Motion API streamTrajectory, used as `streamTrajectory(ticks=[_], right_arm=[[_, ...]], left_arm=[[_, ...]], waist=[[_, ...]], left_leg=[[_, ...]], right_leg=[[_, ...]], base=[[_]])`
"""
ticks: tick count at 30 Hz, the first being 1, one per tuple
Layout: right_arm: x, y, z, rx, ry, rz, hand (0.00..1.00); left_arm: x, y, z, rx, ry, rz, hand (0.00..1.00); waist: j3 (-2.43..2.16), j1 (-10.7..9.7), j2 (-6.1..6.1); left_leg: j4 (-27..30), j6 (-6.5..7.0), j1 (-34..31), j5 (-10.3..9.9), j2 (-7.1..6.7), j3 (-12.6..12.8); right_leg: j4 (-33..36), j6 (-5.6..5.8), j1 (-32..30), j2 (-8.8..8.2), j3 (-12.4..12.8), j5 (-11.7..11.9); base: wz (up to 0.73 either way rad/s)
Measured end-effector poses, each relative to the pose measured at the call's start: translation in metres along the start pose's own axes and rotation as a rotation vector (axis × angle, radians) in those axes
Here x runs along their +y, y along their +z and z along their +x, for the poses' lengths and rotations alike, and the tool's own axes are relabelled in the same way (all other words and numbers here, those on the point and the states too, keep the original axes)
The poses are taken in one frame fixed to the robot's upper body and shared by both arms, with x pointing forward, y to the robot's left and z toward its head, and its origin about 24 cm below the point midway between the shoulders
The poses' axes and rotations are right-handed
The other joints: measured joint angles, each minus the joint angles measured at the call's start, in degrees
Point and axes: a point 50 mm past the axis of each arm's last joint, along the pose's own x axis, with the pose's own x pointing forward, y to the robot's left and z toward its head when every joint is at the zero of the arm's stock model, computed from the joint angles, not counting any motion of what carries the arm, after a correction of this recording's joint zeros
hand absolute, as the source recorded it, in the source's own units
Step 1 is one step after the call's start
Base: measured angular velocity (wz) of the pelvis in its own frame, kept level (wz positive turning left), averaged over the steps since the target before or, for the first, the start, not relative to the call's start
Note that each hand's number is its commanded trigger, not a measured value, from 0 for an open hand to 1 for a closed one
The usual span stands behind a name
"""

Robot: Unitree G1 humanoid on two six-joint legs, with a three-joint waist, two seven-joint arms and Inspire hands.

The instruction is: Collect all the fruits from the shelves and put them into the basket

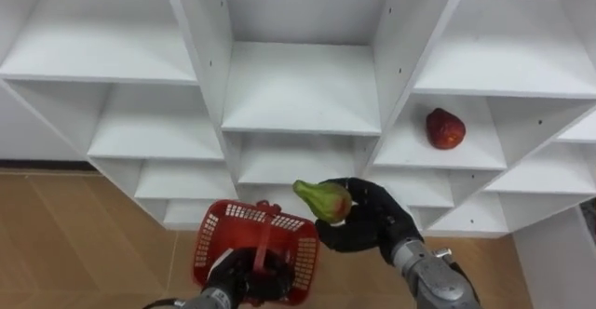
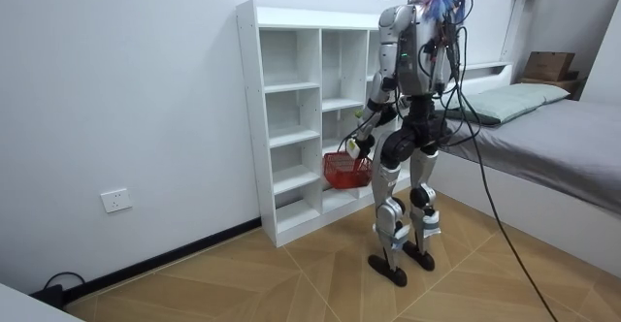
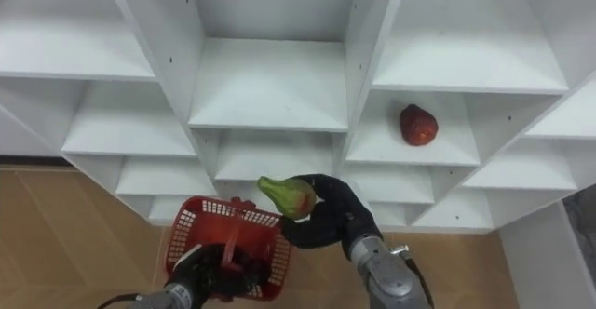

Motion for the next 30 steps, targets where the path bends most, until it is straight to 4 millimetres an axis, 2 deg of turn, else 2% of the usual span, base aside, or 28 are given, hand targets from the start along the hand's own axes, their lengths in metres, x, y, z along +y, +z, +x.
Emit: streamTrajectory(ticks=[10, 23, 30], right_arm=[[0.002, -0.013, -0.008, 0.040, -0.007, -0.022, 1.00], [-0.001, -0.024, -0.010, 0.091, -0.070, -0.093, 1.00], [-0.005, -0.042, -0.015, 0.170, -0.108, -0.099, 1.00]], left_arm=[[-0.001, 0.004, 0.001, -0.016, 0.038, -0.033, 1.00], [0.001, 0.009, 0.002, -0.037, 0.055, -0.025, 1.00], [0.004, 0.009, 0.001, -0.037, 0.061, -0.019, 1.00]], waist=[[-0.04, -1.34, -0.01], [-0.13, -1.19, 0.15], [-0.28, -1.09, 0.39]], left_leg=[[0.02, 0.00, -2.21, 0.00, 0.09, 0.80], [-0.16, -0.01, -2.04, -0.01, 0.33, 1.54], [-0.24, -0.03, -1.99, 0.00, 0.43, 1.65]], right_leg=[[0.67, 0.00, -2.86, 0.05, 0.51, 0.00], [0.68, -0.09, -2.98, 0.38, 0.91, 0.05], [0.60, -0.17, -3.00, 0.47, 0.88, 0.10]], base=[[-0.05], [-0.02], [0.00]])
